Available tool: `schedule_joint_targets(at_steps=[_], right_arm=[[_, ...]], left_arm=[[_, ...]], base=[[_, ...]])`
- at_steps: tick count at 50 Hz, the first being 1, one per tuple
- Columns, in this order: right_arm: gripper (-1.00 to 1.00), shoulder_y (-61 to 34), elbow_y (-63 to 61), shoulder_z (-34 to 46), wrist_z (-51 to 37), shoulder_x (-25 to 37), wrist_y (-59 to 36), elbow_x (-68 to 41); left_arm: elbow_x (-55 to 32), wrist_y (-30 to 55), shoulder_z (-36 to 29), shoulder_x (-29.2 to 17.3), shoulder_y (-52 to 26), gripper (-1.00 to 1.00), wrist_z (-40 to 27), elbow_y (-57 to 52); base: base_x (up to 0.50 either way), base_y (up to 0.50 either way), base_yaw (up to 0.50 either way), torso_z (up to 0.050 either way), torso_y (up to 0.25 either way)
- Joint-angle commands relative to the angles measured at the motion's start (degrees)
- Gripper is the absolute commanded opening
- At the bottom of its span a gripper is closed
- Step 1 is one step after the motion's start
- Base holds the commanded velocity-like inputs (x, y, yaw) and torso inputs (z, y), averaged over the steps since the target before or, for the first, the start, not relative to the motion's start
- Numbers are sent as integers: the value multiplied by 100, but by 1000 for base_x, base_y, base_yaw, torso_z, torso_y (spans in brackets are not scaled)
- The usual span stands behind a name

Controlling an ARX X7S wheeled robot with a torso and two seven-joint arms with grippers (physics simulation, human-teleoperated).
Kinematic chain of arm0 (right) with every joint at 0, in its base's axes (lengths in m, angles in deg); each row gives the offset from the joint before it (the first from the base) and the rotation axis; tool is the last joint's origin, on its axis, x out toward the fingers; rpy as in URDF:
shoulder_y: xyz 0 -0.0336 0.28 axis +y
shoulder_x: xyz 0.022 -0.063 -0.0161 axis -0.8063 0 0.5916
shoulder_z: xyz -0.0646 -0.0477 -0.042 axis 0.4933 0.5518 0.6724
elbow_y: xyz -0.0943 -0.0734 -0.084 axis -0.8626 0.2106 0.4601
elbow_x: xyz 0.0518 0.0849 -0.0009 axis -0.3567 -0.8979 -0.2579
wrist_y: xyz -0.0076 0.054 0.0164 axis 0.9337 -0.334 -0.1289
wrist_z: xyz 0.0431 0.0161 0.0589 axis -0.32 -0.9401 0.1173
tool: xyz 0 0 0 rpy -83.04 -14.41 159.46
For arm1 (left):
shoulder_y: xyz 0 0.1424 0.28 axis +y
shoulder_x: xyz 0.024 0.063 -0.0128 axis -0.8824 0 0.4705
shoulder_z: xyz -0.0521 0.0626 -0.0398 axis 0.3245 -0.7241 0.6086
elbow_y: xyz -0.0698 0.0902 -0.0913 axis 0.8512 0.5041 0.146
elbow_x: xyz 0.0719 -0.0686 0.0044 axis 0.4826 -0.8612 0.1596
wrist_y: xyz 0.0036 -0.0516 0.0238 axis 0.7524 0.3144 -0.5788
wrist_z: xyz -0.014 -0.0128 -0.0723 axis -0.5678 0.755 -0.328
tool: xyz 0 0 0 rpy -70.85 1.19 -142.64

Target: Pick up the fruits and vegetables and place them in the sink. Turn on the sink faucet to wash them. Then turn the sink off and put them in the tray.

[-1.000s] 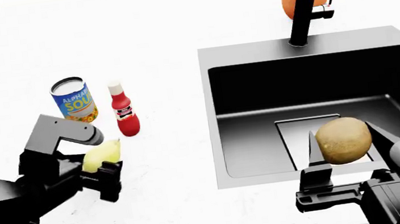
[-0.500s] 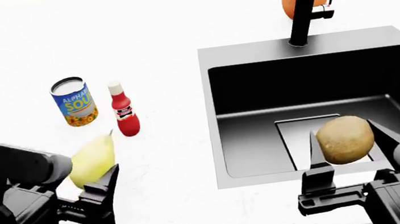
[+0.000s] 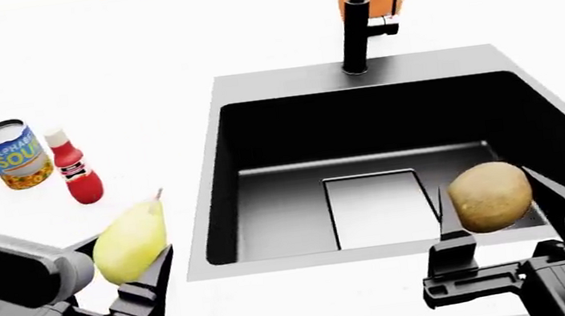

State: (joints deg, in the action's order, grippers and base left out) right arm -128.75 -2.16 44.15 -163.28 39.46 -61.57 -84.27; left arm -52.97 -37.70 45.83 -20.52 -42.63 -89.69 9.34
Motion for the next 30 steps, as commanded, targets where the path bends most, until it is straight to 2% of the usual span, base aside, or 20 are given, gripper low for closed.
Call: schedule_joint_targets(at_steps=[1,9,23,30], right_arm=[[-100,-878,12,976,-103,-82,210,87],[-100,-895,106,1016,31,-46,244,75],[-100,-851,259,1043,89,-273,244,78],[-100,-1018,205,1069,426,-341,126,-312]], left_arm=[[-92,-75,38,14,21,-100,-62,-40],[-176,32,-299,148,-456,-100,-224,30],[-61,28,-259,193,-368,-100,-201,90],[-203,92,-355,153,-572,-100,-200,202]], base=[[0,-500,0,0,0],[0,-500,0,0,0],[0,-499,0,0,0],[0,-50,0,0,0]])
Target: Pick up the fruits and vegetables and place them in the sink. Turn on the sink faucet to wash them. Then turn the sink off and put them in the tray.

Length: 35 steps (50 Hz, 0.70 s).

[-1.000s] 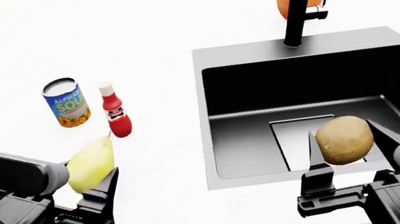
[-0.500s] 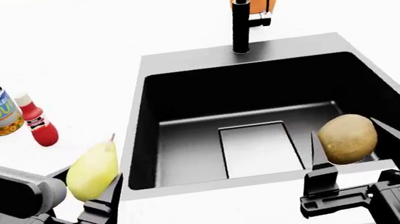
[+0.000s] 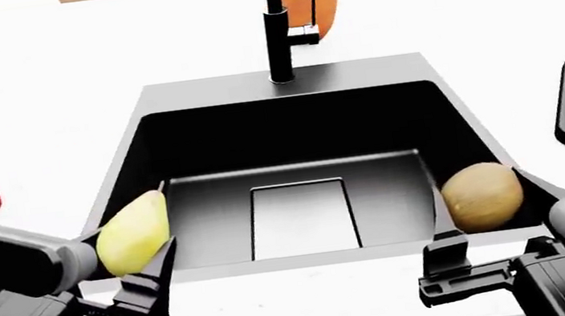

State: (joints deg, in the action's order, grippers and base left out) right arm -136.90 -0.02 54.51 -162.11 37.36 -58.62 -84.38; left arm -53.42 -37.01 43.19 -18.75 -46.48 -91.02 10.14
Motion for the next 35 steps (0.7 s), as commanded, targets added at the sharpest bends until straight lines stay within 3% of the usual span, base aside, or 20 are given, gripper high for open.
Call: schedule_joint_targets(at_steps=[1,7,15,23,35], right_arm=[[-100,-336,-53,29,382,-106,-255,-461],[-100,-1467,-199,-114,1125,79,-904,-1832],[-100,-3371,-18,-804,2040,136,-2261,-4372],[-100,-3378,1022,-2817,2306,-199,-4085,-6282],[-100,-3242,2539,-3288,2641,-1028,-5177,-6975]], left_arm=[[-225,49,-130,-51,-284,-100,-107,140],[-928,397,-649,-155,-1408,-100,-329,534],[-2423,1407,-1816,-17,-3709,-100,-1007,1348],[-3370,2189,-2745,354,-5423,-100,-1658,2298],[-3492,2933,-3607,1026,-6538,-100,-1819,3854]], base=[[0,0,0,0,0],[0,0,0,0,0],[0,0,0,0,1],[0,0,0,0,0],[0,0,0,0,0]])
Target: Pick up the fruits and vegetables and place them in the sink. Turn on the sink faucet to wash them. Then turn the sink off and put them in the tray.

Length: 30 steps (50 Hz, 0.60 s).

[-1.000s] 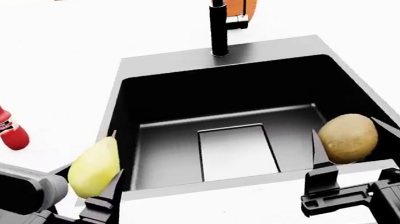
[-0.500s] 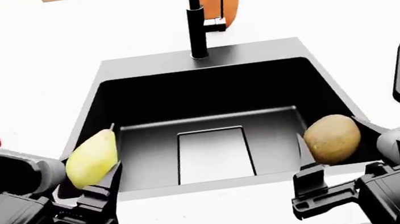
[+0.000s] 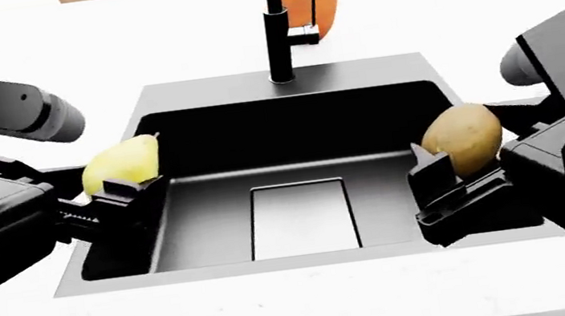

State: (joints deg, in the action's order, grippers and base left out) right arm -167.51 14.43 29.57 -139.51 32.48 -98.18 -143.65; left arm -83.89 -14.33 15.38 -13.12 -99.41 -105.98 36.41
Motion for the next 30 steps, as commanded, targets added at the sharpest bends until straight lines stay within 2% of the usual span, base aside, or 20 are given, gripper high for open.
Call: schedule_joint_targets(at_steps=[1,8,30], right_arm=[[-100,-148,1118,-811,379,-560,-1231,-1052],[-100,83,1197,-852,371,-638,-1214,-984],[-100,315,1192,-1035,376,-659,-1316,-1027]], left_arm=[[-434,674,-834,465,-1255,-100,-326,1241],[-340,708,-871,468,-1254,-100,-322,1266],[-330,702,-931,433,-1271,-100,-314,1179]], base=[[0,0,0,0,0],[79,0,0,0,0],[489,0,0,0,1]])
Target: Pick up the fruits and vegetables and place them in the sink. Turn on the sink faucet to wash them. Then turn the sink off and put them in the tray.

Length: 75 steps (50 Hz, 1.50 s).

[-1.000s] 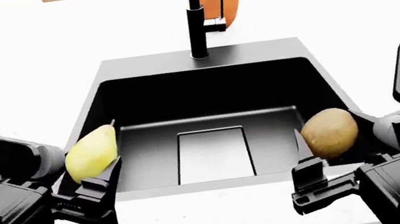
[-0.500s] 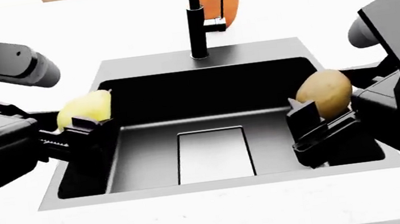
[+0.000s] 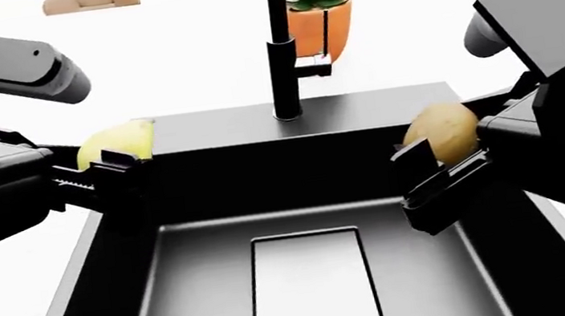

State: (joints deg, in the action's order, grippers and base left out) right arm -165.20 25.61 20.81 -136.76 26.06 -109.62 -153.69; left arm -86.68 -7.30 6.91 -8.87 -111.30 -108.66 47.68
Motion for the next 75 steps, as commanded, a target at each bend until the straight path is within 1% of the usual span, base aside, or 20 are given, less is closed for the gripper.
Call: schedule_joint_targets(at_steps=[1,5,9,16,22,37,54,63,71,75], right_arm=[[-100,86,81,-162,98,-17,-186,-40],[-100,106,125,-163,92,-43,-258,-93],[-100,199,266,-132,171,-134,-331,-72],[-100,504,635,-66,484,-361,-369,217],[-100,747,788,-11,641,-586,-338,366],[-100,838,649,-56,682,-615,-381,397],[-100,609,491,-177,613,-268,-636,242],[-100,637,497,-209,620,-266,-677,269],[-100,743,479,-197,605,-292,-664,315],[-100,774,472,-204,604,-275,-662,344]], left_arm=[[-60,-3,-90,5,-89,-100,-51,48],[-75,4,-141,29,-80,-100,-71,14],[66,59,-234,167,-61,-100,-40,125],[318,60,-415,569,43,-100,26,243],[593,56,-573,1002,124,-100,140,408],[1750,179,-901,1886,458,-100,879,1037],[3314,141,-1489,2700,781,-100,1831,1568],[4022,-40,-1815,3023,880,-100,2424,1963],[4382,-148,-2053,3143,1009,-100,2657,2165],[4541,-221,-2153,3188,1074,-100,2783,2212]], base=[[148,0,0,0,0],[0,0,0,0,3],[0,0,0,0,0],[0,0,0,0,0],[0,0,0,0,0],[0,0,0,0,1],[0,0,0,0,0],[0,0,0,0,0],[0,0,0,0,1],[0,0,0,0,-239]])
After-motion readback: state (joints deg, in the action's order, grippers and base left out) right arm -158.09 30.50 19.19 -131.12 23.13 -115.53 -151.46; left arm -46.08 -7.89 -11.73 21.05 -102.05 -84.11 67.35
